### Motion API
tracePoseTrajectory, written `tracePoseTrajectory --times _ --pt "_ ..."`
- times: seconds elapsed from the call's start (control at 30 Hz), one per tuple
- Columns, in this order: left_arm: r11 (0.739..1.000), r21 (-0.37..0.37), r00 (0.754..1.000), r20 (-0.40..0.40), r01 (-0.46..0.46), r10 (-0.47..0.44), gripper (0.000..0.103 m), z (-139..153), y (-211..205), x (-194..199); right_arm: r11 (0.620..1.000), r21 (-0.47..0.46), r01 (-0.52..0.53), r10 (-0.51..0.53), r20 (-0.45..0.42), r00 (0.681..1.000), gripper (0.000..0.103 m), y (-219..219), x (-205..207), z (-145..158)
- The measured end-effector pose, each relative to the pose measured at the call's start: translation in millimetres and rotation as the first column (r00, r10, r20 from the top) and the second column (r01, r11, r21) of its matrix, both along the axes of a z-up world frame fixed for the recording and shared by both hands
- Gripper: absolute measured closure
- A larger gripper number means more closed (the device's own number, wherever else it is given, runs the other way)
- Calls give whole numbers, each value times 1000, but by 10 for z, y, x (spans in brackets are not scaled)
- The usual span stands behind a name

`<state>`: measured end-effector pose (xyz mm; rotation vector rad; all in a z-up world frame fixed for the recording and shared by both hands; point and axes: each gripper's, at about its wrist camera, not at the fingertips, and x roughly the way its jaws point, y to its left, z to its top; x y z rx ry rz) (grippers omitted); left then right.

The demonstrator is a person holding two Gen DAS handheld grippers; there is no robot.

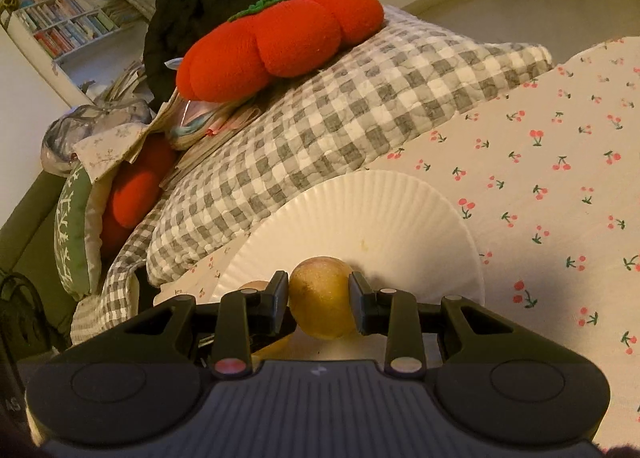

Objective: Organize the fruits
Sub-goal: 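Lower both yellow-brown fruits onto the white plate and open both grippers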

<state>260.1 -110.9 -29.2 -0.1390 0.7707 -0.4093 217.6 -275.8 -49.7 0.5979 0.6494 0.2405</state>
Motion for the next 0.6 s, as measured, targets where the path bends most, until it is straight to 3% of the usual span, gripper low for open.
tracePoseTrajectory --times 0.13,0.27,0.6 --pt "1000 -10 1000 3 -1 1 69 -14 8 11 1000 -2 4 -4 -2 1000 73 0 -17 16" --pt "999 -33 1000 5 -14 15 55 31 50 -2 1000 -15 17 -17 8 1000 65 13 -33 77" --pt "995 -44 995 12 -95 95 39 327 371 -263 991 -114 70 -60 89 994 34 42 -248 396"
